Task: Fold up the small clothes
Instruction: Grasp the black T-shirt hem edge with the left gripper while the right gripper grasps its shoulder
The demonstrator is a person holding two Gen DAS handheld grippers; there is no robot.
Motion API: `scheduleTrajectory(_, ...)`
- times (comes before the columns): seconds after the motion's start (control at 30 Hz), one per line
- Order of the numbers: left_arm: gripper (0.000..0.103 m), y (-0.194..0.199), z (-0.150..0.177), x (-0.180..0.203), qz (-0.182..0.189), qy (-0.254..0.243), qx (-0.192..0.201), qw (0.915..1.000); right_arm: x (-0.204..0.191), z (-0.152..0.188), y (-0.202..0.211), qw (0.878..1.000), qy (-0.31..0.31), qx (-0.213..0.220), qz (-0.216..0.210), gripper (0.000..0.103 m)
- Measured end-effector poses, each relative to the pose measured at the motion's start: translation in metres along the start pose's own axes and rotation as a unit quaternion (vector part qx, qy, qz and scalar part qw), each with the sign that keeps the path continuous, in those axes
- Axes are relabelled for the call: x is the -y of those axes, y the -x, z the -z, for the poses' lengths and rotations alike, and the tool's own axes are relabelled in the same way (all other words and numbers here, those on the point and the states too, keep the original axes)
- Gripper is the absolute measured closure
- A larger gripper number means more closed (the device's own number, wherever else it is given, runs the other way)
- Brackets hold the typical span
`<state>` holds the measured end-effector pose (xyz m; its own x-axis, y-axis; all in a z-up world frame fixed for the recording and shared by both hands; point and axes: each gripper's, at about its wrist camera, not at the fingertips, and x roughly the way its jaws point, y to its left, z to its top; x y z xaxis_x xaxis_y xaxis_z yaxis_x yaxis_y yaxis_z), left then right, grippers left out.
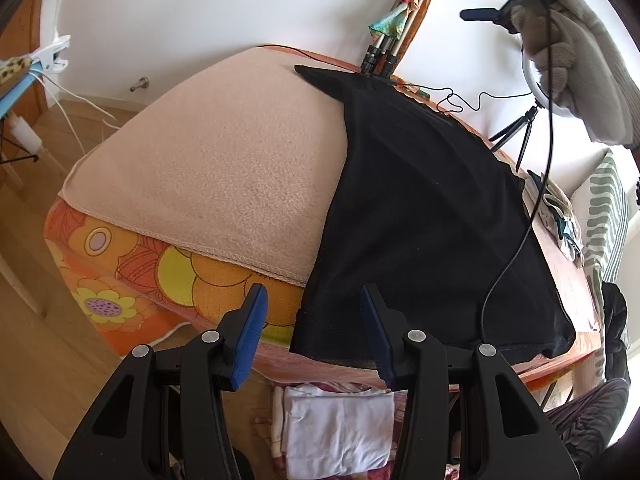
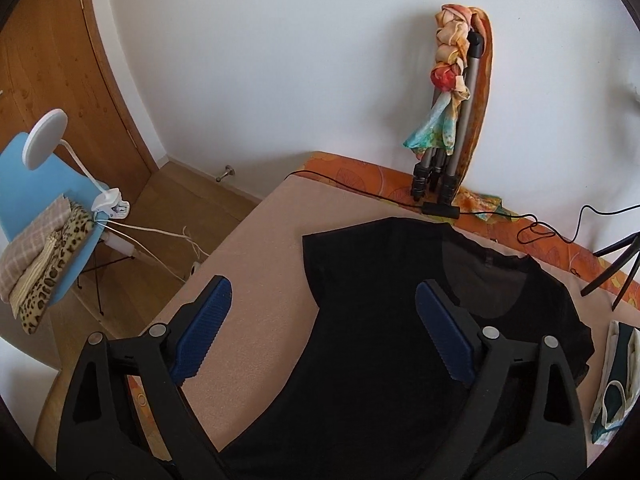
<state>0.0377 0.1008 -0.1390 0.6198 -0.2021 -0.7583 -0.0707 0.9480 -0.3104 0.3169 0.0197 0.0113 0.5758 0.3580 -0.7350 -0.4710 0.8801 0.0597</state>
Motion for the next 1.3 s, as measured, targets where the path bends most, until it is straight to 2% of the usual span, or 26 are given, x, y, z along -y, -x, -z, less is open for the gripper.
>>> scheduleTrajectory(0.1,0.057,-0.002,-0.001,-0.001,-0.008,-0.004,0.001,1.0000,-0.008,-0.008,-0.046,1.000,0.004,-0.026,0.003,0.011)
scheduleTrajectory(0.3,0.057,-0.011,0.001,-0.006,0.001,0.006,-0.015,0.9999,-0.013,-0.017,-0.116,0.998,0.012,-0.056,0.014,0.013)
scheduleTrajectory(0.43,0.057,-0.013,0.001,-0.007,0.008,0.010,-0.017,0.9998,-0.011,-0.020,-0.160,0.997,0.007,-0.078,0.021,0.023)
scheduleTrajectory(0.63,0.058,-0.015,0.001,-0.002,0.004,-0.001,-0.013,0.9999,-0.015,-0.017,-0.216,0.994,0.011,-0.102,0.026,0.029)
scheduleTrajectory(0.67,0.059,-0.015,0.003,-0.002,0.002,-0.002,-0.012,0.9999,-0.017,-0.016,-0.225,0.994,0.016,-0.106,0.027,0.031)
scheduleTrajectory(0.7,0.064,-0.015,0.003,-0.002,0.002,-0.004,-0.012,0.9999,-0.019,-0.015,-0.232,0.993,0.022,-0.110,0.029,0.032)
scheduleTrajectory(0.83,0.075,-0.016,0.003,-0.003,0.005,-0.002,-0.011,0.9999,-0.024,-0.012,-0.251,0.991,0.039,-0.118,0.043,0.034)
scheduleTrajectory(0.9,0.086,-0.016,0.003,-0.006,0.013,0.005,-0.013,0.9998,-0.023,-0.012,-0.259,0.991,0.040,-0.122,0.047,0.034)
scheduleTrajectory(1.0,0.096,-0.017,0.003,-0.011,0.027,0.018,-0.013,0.9994,-0.025,-0.011,-0.265,0.989,0.055,-0.125,0.055,0.035)
scheduleTrajectory(1.1,0.099,-0.014,0.001,-0.012,0.042,0.031,-0.011,0.9986,-0.026,-0.010,-0.272,0.987,0.068,-0.132,0.063,0.040)
scheduleTrajectory(1.23,0.100,-0.007,-0.002,-0.014,0.059,0.036,0.000,0.9976,-0.018,-0.013,-0.273,0.989,0.054,-0.131,0.052,0.043)
scheduleTrajectory(1.3,0.100,-0.007,-0.001,-0.012,0.068,0.035,0.000,0.9970,-0.013,-0.014,-0.273,0.989,0.051,-0.128,0.049,0.050)
